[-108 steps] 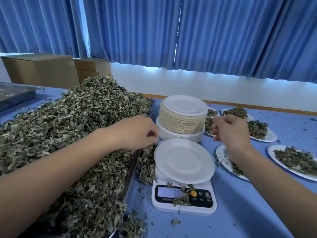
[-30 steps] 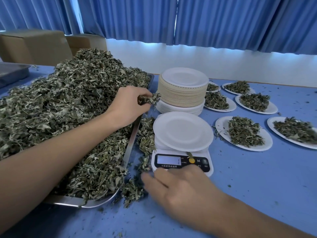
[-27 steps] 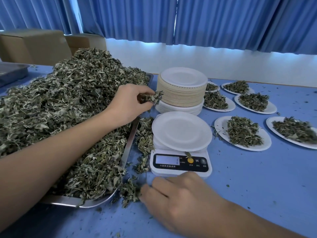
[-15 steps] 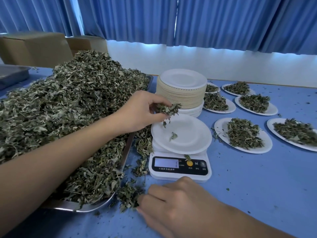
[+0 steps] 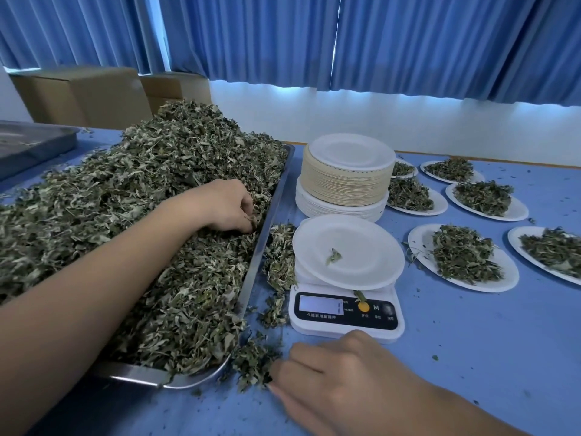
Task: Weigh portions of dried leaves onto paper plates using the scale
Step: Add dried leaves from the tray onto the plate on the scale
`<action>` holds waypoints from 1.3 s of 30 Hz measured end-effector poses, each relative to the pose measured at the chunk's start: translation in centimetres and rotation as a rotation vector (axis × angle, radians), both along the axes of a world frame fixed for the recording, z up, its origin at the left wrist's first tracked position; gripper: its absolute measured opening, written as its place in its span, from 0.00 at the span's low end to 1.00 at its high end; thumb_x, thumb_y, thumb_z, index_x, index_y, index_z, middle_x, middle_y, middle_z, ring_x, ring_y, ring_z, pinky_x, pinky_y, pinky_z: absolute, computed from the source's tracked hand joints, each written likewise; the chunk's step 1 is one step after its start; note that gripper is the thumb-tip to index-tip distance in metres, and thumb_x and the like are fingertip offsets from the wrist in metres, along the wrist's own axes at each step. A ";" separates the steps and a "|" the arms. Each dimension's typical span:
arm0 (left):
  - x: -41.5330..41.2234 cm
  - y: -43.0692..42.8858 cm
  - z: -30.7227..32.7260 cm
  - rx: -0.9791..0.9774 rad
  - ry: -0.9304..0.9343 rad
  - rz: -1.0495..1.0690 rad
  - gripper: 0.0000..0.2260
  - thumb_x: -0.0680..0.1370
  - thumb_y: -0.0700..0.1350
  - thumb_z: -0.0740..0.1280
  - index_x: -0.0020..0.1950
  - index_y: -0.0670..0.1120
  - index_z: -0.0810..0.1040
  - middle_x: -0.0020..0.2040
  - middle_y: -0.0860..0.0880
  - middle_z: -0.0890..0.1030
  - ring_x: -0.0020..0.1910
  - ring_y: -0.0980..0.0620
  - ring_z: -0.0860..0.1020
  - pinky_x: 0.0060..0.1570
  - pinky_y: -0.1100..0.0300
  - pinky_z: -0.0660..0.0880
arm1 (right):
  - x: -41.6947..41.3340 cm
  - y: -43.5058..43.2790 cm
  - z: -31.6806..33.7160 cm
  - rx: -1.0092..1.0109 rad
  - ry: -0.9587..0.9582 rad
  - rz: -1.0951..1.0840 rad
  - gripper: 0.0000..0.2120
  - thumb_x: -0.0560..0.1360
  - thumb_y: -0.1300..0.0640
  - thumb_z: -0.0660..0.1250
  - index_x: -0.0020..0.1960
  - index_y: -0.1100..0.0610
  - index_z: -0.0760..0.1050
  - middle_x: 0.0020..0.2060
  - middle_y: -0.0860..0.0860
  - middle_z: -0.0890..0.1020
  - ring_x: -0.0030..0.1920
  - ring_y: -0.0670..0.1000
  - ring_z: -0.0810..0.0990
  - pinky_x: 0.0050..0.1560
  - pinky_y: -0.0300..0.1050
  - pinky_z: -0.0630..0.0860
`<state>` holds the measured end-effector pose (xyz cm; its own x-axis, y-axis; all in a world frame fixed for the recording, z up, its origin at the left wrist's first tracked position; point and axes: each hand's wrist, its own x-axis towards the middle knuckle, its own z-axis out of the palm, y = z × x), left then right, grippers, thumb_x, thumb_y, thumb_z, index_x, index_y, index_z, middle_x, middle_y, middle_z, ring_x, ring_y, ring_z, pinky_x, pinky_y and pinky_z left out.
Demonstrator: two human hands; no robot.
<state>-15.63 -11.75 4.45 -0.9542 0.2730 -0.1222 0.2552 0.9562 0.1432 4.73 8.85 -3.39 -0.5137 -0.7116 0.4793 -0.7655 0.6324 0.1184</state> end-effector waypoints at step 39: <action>0.6 2.1 0.2 0.570 0.491 -0.042 0.15 0.74 0.40 0.75 0.60 0.48 0.83 0.61 0.50 0.82 0.60 0.55 0.76 0.62 0.62 0.67 | -1.0 0.8 0.2 -0.131 -0.441 0.073 0.15 0.86 0.48 0.57 0.54 0.53 0.80 0.41 0.47 0.80 0.40 0.49 0.76 0.41 0.50 0.75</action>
